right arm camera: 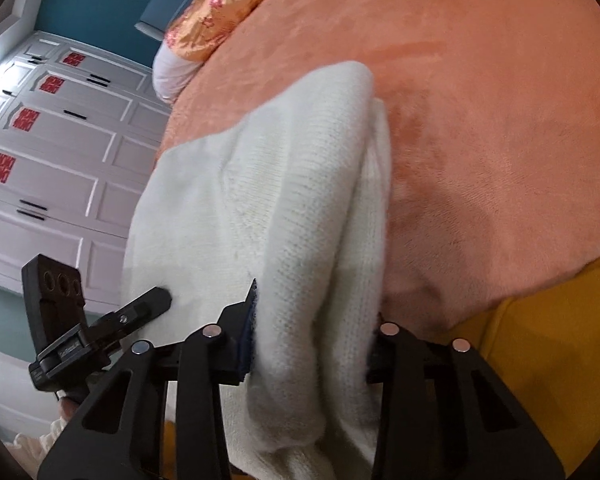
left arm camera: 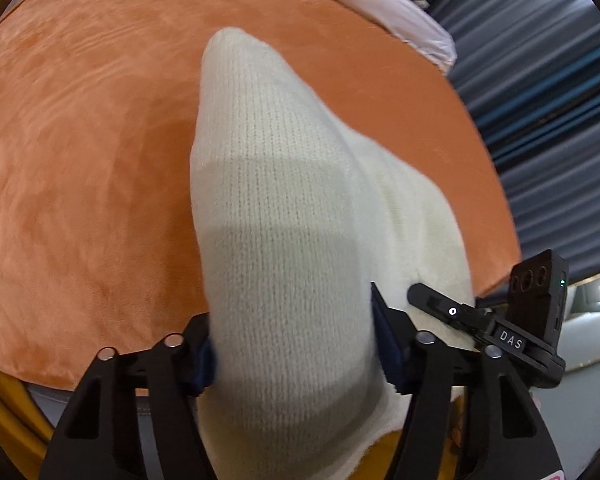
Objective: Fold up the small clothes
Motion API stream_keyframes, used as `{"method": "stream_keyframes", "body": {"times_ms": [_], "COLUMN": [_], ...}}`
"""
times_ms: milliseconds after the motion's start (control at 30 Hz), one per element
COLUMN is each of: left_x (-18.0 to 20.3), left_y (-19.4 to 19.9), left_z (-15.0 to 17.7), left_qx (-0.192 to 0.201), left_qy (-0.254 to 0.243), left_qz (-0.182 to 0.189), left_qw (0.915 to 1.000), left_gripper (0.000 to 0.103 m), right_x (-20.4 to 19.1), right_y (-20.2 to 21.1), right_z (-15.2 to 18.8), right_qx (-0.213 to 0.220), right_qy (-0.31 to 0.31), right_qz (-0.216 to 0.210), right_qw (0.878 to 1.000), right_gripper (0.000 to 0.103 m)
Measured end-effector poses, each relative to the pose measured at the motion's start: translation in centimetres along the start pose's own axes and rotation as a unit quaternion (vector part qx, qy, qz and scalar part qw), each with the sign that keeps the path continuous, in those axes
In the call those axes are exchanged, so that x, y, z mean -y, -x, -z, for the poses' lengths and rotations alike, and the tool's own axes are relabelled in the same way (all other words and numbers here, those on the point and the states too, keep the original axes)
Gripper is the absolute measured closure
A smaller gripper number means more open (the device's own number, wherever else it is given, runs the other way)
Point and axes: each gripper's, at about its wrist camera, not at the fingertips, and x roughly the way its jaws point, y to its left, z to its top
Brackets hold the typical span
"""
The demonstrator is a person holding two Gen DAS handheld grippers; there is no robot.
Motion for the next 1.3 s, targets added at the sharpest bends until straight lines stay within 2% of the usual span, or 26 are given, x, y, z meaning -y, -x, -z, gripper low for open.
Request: {"method": "stream_keyframes", "body": {"times_ms": [200,300,400,467,567,600,633,667,700,733,767,800,833,900,967,1133,1200,1233,1267,1300], "left_x": [1.1,1.2,0.6,-0.4,-2.2,-3.4,-5.1,-6.5,-9.0,-11.4,-12.8,-14.7,-16.0,-16.7,-16.4,-14.5,-14.4,-14.6,-15.1,-15.3], "left_y": [3.8,7.5,11.2,14.4,17.6,18.0,17.5,17.0,15.5,13.5,12.3,11.2,10.7,10.7,10.5,9.3,8.0,7.0,6.3,5.3], "left_z": [-0.3,-1.4,-2.7,-4.0,-5.5,-6.4,-7.4,-7.8,-8.3,-8.6,-8.7,-8.1,-7.4,-6.4,-5.9,-5.0,-4.6,-4.7,-4.8,-4.6], "left_qx": [0.035,0.082,0.124,0.157,0.190,0.193,0.186,0.182,0.164,0.139,0.130,0.123,0.120,0.132,0.135,0.135,0.121,0.114,0.109,0.107], "left_qy": [-0.018,-0.036,-0.048,-0.057,-0.075,-0.078,-0.071,-0.063,-0.048,-0.028,-0.012,0.002,0.009,0.013,0.011,-0.021,-0.028,-0.033,-0.035,-0.044], "left_qz": [0.066,0.098,0.109,0.103,0.070,0.046,0.018,0.001,-0.025,-0.061,-0.089,-0.121,-0.137,-0.131,-0.138,-0.139,-0.160,-0.173,-0.187,-0.212], "left_qw": [0.9970,0.9912,0.9851,0.9805,0.9764,0.9771,0.9797,0.9813,0.9850,0.9879,0.9874,0.9850,0.9833,0.9825,0.9811,0.9808,0.9793,0.9778,0.9756,0.9704], "left_gripper": [0.048,0.048,0.048,0.048,0.047,0.042,0.039,0.031,0.029,0.030,0.034,0.035,0.035,0.035,0.035,0.033,0.033,0.033,0.033,0.031], "right_x": [-5.2,-9.5,-14.3,-17.1,-20.9,-21.4,-21.4,-20.9,-20.1,-19.1,-17.8,-17.3,-16.9,-17.3,-18.9,-21.0,-20.9,-20.3,-19.6,-19.1], "right_y": [5.5,7.7,8.7,8.3,5.3,3.7,1.6,-1.6,-3.9,-6.2,-8.7,-9.8,-10.1,-9.4,-8.8,-10.9,-13.1,-14.0,-15.6,-16.8], "right_z": [0.9,0.5,-0.6,-1.5,-3.0,-3.5,-4.1,-5.0,-5.3,-5.5,-5.4,-5.0,-4.1,-2.9,-2.1,-2.7,-2.7,-2.3,-2.1,-1.9], "right_qx": [0.056,0.089,0.117,0.125,0.129,0.123,0.115,0.100,0.087,0.073,0.061,0.055,0.050,0.051,0.055,0.045,0.032,0.026,0.018,0.009], "right_qy": [0.061,0.103,0.149,0.170,0.196,0.195,0.190,0.176,0.165,0.153,0.142,0.142,0.141,0.149,0.177,0.224,0.245,0.257,0.272,0.278], "right_qz": [0.002,0.003,-0.019,-0.039,-0.063,-0.065,-0.060,-0.041,-0.021,0.012,0.085,0.125,0.135,0.120,0.125,0.137,0.164,0.193,0.235,0.252], "right_qw": [0.997,0.991,0.982,0.977,0.970,0.971,0.973,0.979,0.982,0.985,0.984,0.981,0.979,0.980,0.975,0.964,0.955,0.946,0.933,0.927], "right_gripper": [0.069,0.069,0.069,0.069,0.068,0.066,0.059,0.055,0.054,0.055,0.062,0.064,0.066,0.066,0.066,0.066,0.066,0.068,0.067,0.067]}}
